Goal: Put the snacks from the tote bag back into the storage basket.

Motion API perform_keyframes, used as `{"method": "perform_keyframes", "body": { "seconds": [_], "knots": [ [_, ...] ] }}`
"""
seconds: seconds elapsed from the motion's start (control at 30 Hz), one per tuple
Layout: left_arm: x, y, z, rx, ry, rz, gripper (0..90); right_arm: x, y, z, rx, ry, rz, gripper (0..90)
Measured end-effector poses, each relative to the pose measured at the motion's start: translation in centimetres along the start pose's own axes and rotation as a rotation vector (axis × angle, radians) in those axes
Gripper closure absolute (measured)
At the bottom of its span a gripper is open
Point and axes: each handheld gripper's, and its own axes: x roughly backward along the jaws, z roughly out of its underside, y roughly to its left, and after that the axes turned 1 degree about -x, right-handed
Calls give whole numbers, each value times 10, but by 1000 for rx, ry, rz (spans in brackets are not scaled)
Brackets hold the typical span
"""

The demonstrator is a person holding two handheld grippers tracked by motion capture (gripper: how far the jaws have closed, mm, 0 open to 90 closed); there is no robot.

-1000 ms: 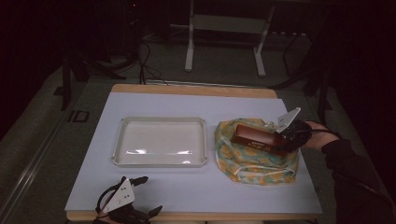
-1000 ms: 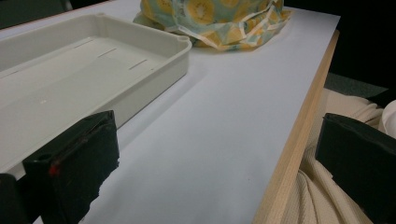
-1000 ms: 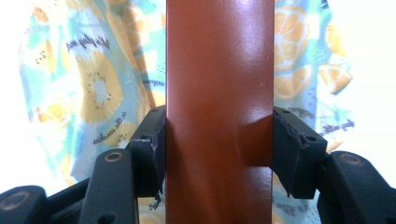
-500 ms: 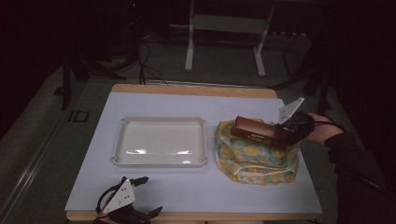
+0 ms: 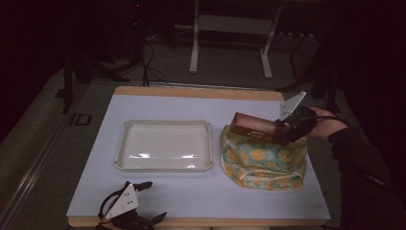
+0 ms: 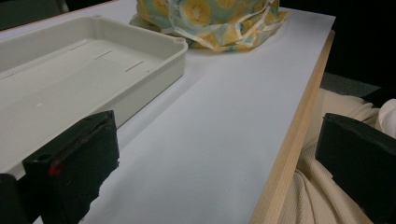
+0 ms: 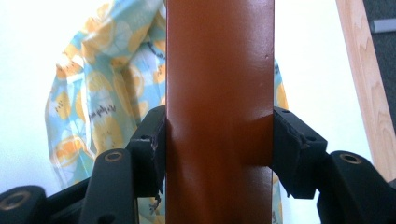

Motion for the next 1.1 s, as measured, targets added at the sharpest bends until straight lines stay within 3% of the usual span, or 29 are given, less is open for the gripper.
{"method": "perform_keyframes", "body": {
  "seconds": [0.67,1.1],
  "knots": [
    [-1,-1,0,-8,1,14,0,-3,5,-45,94,-6,-11,432],
    [1,-1,0,-15,0,16,0,-10,15,-85,183,-22,-19,432]
  ]
}}
